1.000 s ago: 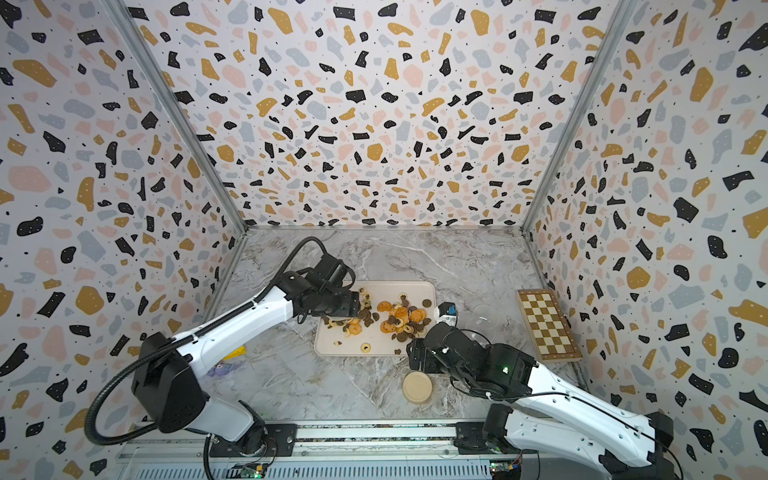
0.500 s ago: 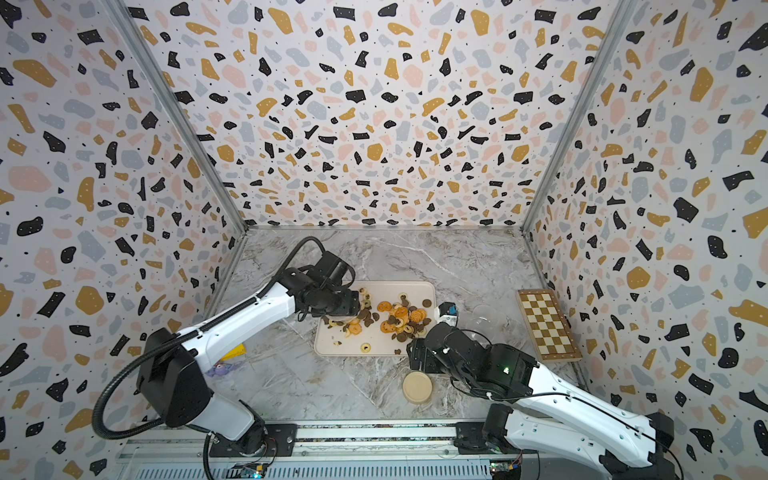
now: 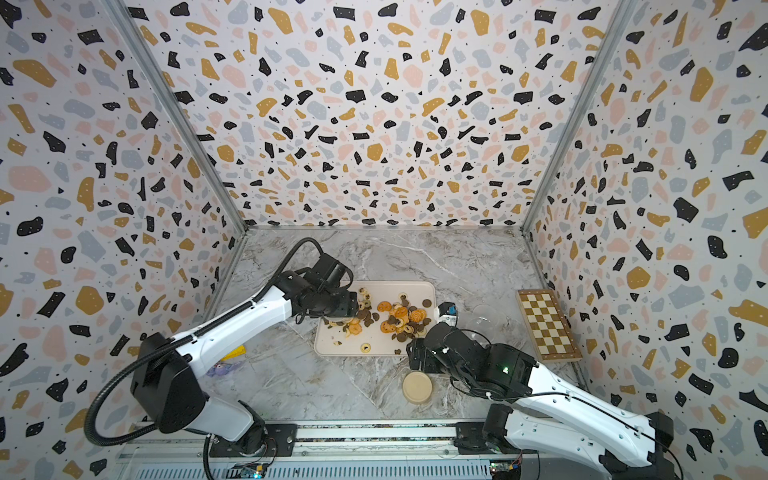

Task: Pour the cookies out of the jar
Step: Pour the cookies in the jar onto the tray.

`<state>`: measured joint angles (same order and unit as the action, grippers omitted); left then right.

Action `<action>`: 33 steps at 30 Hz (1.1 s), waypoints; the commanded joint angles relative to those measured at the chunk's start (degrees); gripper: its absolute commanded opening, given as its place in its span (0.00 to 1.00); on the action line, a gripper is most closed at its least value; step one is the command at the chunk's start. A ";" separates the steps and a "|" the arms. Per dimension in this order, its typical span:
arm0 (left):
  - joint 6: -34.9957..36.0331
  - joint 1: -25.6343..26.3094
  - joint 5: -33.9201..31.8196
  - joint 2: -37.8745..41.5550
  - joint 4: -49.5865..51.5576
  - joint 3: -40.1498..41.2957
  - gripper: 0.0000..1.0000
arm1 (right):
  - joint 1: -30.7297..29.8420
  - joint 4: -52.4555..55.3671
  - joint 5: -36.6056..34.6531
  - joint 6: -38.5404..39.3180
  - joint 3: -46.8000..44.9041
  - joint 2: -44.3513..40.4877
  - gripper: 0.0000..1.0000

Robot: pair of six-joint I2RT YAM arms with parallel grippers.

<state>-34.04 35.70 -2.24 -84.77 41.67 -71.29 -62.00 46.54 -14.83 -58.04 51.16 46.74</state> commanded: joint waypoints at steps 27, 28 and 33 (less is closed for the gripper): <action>-15.10 -4.32 25.10 34.14 -88.75 45.41 0.00 | 24.24 -16.45 39.32 10.21 16.25 8.12 0.99; -15.57 -4.32 24.84 35.06 -95.50 48.43 0.00 | 24.62 -19.04 42.67 8.90 17.37 9.66 0.99; -18.84 -4.30 28.21 35.36 -110.96 54.51 0.00 | 21.61 -26.93 48.71 2.98 21.20 14.91 0.99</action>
<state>-50.24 31.55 21.85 -50.33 -44.45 -16.67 -38.89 25.76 24.71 -52.18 69.89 60.47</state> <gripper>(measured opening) 0.838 0.993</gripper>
